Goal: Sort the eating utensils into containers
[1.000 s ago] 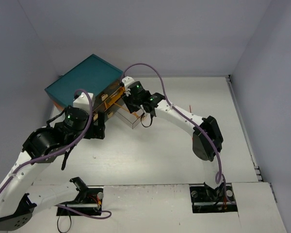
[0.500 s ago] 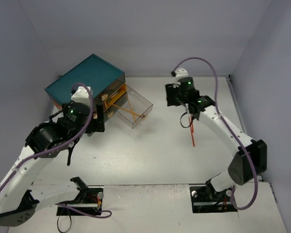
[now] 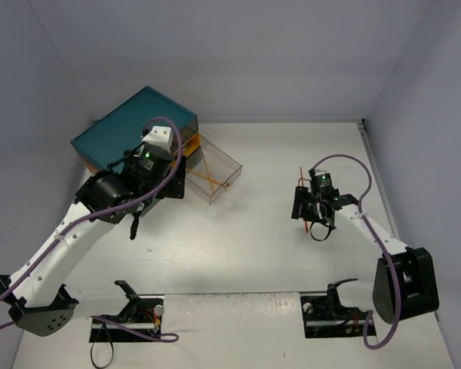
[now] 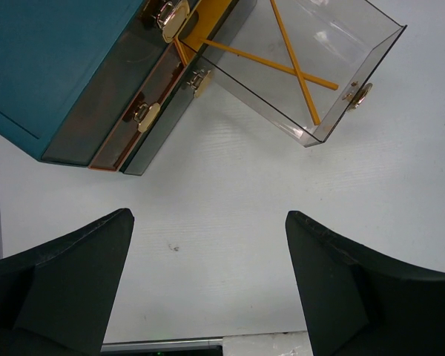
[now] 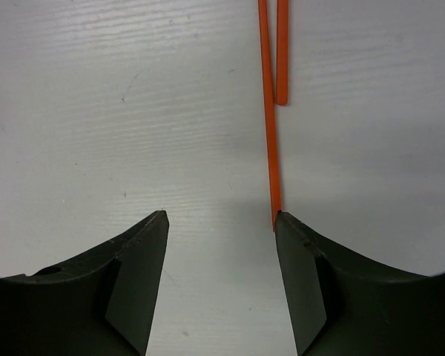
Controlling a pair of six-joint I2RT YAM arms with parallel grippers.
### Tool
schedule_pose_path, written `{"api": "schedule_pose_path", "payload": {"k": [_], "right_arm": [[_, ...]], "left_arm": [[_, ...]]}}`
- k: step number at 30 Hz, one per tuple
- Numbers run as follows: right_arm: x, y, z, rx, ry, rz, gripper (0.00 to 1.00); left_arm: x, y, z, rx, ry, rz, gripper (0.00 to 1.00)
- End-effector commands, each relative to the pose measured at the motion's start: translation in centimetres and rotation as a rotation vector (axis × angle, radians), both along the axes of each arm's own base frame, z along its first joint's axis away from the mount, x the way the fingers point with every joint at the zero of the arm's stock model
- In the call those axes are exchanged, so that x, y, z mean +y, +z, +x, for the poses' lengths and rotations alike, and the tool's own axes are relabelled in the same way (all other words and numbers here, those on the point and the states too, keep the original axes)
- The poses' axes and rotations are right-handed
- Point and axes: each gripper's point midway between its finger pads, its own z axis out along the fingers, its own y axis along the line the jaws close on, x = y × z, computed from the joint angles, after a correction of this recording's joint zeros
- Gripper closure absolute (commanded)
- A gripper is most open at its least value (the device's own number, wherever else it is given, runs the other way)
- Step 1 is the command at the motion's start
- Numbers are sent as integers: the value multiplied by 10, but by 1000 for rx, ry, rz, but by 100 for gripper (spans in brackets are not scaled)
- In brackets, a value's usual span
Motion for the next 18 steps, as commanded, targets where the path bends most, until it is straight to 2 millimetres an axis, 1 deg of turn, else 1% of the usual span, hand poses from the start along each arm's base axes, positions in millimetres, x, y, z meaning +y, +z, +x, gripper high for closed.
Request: {"api": "schedule_pose_path", "payload": {"k": [1,7,9,12,15,18], "right_arm": [[-2,-11,3,32,-65,11,43],[-13,-28,10,85,-77,-60,44],[-14,-28,13,83,-77,-68,44],[-17,-33,16,92,-86,-88,46],[-14,-45,14,127,-61,-79,48],[0,-54,12,157,-2,-21,56]], "left_arm": [[-3,16,7,-42,-24,-20,19],[-2,10,5,-30,-12,-34,19],[-2,6,4,-19,-11,-36,19],[-1,3,3,-14,5,-46,19],[2,4,2,-21,19,-55,19],[5,6,0,-31,25,-52,19]]}}
